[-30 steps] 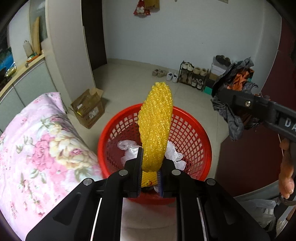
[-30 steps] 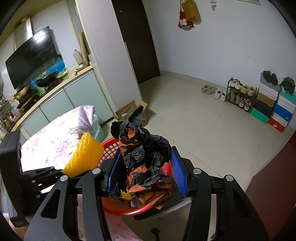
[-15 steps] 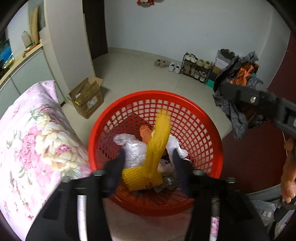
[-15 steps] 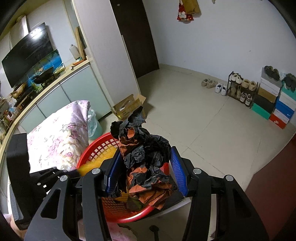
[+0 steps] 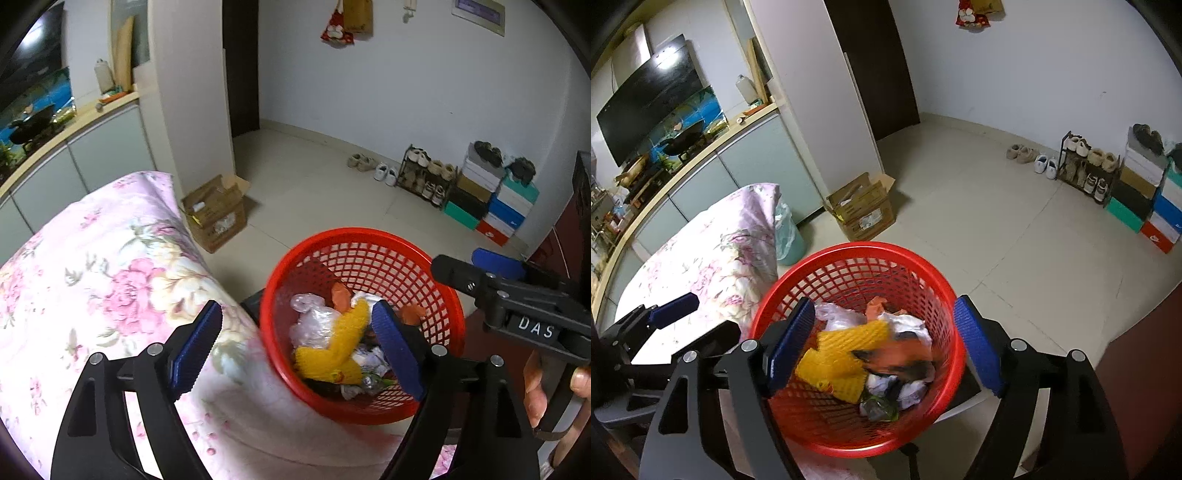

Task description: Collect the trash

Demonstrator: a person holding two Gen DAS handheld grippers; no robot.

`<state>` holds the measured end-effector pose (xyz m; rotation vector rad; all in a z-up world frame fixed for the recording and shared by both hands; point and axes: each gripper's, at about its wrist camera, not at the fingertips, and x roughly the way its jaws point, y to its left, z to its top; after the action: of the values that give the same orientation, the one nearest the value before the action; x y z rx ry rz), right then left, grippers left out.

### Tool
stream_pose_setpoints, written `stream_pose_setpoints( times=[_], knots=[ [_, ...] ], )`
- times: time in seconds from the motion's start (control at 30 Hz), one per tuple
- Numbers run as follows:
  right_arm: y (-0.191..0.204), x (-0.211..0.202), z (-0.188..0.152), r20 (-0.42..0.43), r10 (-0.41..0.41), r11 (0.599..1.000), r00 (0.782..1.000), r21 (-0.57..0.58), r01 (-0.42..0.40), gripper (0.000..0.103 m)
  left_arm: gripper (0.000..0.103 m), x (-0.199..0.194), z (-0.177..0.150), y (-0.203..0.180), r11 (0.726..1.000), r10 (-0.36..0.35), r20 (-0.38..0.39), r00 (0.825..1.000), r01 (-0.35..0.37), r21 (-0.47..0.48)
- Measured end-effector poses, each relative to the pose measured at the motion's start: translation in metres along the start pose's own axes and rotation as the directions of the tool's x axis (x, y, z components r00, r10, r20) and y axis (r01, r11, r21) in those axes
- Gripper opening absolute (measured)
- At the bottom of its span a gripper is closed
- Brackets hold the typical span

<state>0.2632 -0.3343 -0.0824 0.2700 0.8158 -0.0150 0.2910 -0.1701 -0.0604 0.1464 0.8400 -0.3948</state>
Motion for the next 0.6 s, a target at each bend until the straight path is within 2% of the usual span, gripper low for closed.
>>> stream_pose_setpoints(
  times=[0.27,0.6],
  knots=[
    [0.003,-0.015,-0.011,0.016,-0.017,1.0,1.0,-0.007,0.017,0.092,0.083,-0.013,-0.008,0.009,0.999,0.046,0.026,0.999,-0.045,-0.026],
    [0.015,-0.043,-0.035,0.045,-0.078,0.996,0.996,-0.033,0.08,0.096,0.088,-0.047,-0.026,0.016,0.995,0.083,0.061,0.995,-0.079,-0.054]
  ],
)
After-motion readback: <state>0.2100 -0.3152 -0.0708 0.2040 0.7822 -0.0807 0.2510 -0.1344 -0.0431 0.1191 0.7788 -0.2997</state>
